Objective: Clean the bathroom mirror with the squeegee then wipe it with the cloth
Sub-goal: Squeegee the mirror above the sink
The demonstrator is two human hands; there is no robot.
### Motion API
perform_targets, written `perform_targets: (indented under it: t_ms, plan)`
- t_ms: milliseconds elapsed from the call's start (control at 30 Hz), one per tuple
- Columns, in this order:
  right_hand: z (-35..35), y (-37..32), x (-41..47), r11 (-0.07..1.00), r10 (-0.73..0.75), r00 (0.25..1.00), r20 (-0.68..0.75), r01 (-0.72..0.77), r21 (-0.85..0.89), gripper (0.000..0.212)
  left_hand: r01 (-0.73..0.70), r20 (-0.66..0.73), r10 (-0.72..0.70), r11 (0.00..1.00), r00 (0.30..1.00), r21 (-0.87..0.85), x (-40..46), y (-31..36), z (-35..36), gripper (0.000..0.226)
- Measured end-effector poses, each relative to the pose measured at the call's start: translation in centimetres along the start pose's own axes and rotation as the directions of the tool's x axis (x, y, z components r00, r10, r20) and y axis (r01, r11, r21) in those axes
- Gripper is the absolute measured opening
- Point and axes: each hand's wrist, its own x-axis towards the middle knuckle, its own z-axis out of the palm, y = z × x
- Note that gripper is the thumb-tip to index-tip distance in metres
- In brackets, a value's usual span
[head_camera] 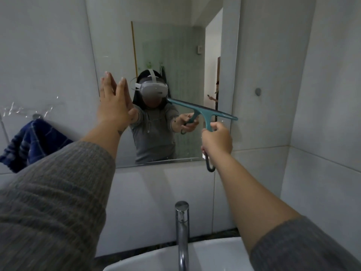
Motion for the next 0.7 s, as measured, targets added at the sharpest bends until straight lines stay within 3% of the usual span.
perform_targets:
  t_ms: [100, 200, 333, 533, 700]
  plan:
    - [1.4, 0.5, -1.3, 0.997, 0.035, 0.999, 0.002, -0.035, 0.075, 0.026, -0.013, 0.025, 0.013, 1.0, 1.0, 0.009, 0.0, 0.0, -0.3, 0.089]
    - [3.0, 0.7, -3.1, 0.992, 0.041, 0.999, 0.029, -0.044, 0.117, 0.008, -0.028, 0.025, 0.028, 1.0, 0.999, -0.003, -0.2, -0.1, -0.7, 0.081]
    - [5.4, 0.4, -5.4, 0.996, 0.017, 0.998, 0.067, -0.023, 0.089, 0.023, -0.079, -0.024, 0.079, 0.997, 0.997, -0.009, -0.9, -0.6, -0.8, 0.068]
    - [7.7, 0.3, -8.6, 0.964, -0.217, 0.961, 0.172, 0.239, -0.118, 0.023, -0.09, -0.007, 0.09, 0.996, 0.996, -0.014, -2.0, -1.3, -0.4, 0.063]
    - [7.4, 0.5, -8.8, 0.817, -0.39, 0.881, 0.269, 0.465, -0.341, 0.026, -0.095, 0.024, 0.096, 0.995, 0.995, -0.021, -3.2, -1.3, 0.5, 0.07]
